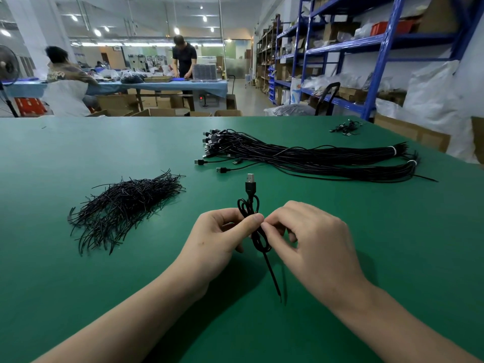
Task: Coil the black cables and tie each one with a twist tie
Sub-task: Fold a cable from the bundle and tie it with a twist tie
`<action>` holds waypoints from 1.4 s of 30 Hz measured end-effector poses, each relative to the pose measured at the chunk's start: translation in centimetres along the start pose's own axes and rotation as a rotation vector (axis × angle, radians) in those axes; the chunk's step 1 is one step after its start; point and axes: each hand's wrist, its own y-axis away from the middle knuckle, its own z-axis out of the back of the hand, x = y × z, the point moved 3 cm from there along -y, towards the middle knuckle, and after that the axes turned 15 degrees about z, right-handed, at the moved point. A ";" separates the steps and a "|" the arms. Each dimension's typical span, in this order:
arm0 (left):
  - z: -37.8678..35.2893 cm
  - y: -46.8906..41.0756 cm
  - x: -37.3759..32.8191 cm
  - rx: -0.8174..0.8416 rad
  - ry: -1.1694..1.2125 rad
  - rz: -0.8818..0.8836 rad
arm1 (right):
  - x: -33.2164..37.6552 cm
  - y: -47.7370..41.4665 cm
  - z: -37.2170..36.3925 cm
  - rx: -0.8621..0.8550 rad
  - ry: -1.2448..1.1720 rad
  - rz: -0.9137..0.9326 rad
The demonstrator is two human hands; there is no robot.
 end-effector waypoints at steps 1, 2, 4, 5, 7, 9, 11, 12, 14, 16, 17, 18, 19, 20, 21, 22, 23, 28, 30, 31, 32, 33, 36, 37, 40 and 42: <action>0.0 0.0 0.1 0.004 -0.015 0.019 | 0.0 0.0 0.0 0.013 0.036 0.036; 0.1 0.1 0.1 0.012 -0.029 0.041 | -0.1 0.0 0.0 0.021 0.064 0.066; 0.0 0.2 0.2 0.044 -0.034 0.077 | -0.1 0.1 0.0 0.029 0.111 0.114; 0.0 0.3 0.1 0.073 -0.006 0.086 | -0.2 0.1 0.0 0.031 0.130 0.134; -0.3 0.4 0.0 0.153 0.092 0.083 | -0.3 -0.1 0.2 0.027 0.163 0.169; -0.5 0.5 -0.1 0.209 0.174 0.084 | -0.5 -0.2 0.5 0.006 0.187 0.189; -0.5 0.6 -0.2 0.240 0.229 0.108 | -0.6 -0.3 0.6 -0.018 0.177 0.193; -0.5 0.6 -0.2 0.247 0.249 0.120 | -0.7 -0.2 0.6 -0.028 0.160 0.184; -0.5 0.6 -0.2 0.256 0.278 0.132 | -0.9 0.0 0.5 -0.044 0.097 0.131; -0.5 0.6 -0.1 0.262 0.300 0.132 | -1.4 0.1 0.5 -0.065 -0.018 0.030; -0.5 0.6 0.0 0.267 0.313 0.132 | -1.7 0.0 0.5 -0.068 -0.081 -0.018; -0.5 0.6 -0.1 0.271 0.326 0.135 | -2.0 0.0 0.5 -0.059 -0.141 -0.046; -0.5 0.7 -0.2 0.274 0.333 0.142 | -2.2 0.1 0.4 -0.038 -0.197 -0.058; -0.5 0.7 -0.2 0.276 0.338 0.149 | -2.3 0.1 0.3 -0.008 -0.243 -0.057; -0.5 0.6 -0.2 0.280 0.340 0.156 | -2.4 0.2 0.1 0.022 -0.276 -0.054; -0.5 0.6 -0.1 0.287 0.340 0.161 | -2.4 0.3 0.1 0.044 -0.290 -0.050; -0.5 0.6 -0.1 0.295 0.335 0.165 | -2.4 0.3 0.0 0.055 -0.292 -0.045; -0.5 0.4 0.1 0.316 0.355 0.185 | -2.1 0.2 -0.2 0.089 -0.288 -0.025; -0.6 0.3 0.2 0.326 0.400 0.188 | -2.1 0.2 -0.2 0.093 -0.299 -0.021; -0.5 0.3 0.2 0.329 0.407 0.186 | -2.0 0.2 -0.2 0.094 -0.302 -0.017; -0.6 0.3 0.2 0.330 0.403 0.181 | -2.0 0.1 -0.1 0.098 -0.296 -0.009; -0.5 0.3 0.2 0.326 0.389 0.175 | -1.9 0.1 0.0 0.106 -0.276 0.006; -0.5 0.3 0.3 0.275 0.301 0.152 | -1.5 0.1 0.1 0.160 -0.189 0.066; -0.5 0.3 0.3 0.254 0.271 0.143 | -1.3 0.2 0.1 0.181 -0.179 0.069; -0.4 0.2 0.4 0.202 0.196 0.113 | -0.9 0.3 -0.1 0.221 -0.177 0.057; -0.5 0.3 0.3 0.199 0.167 0.103 | -0.9 0.2 -0.2 0.228 -0.171 0.056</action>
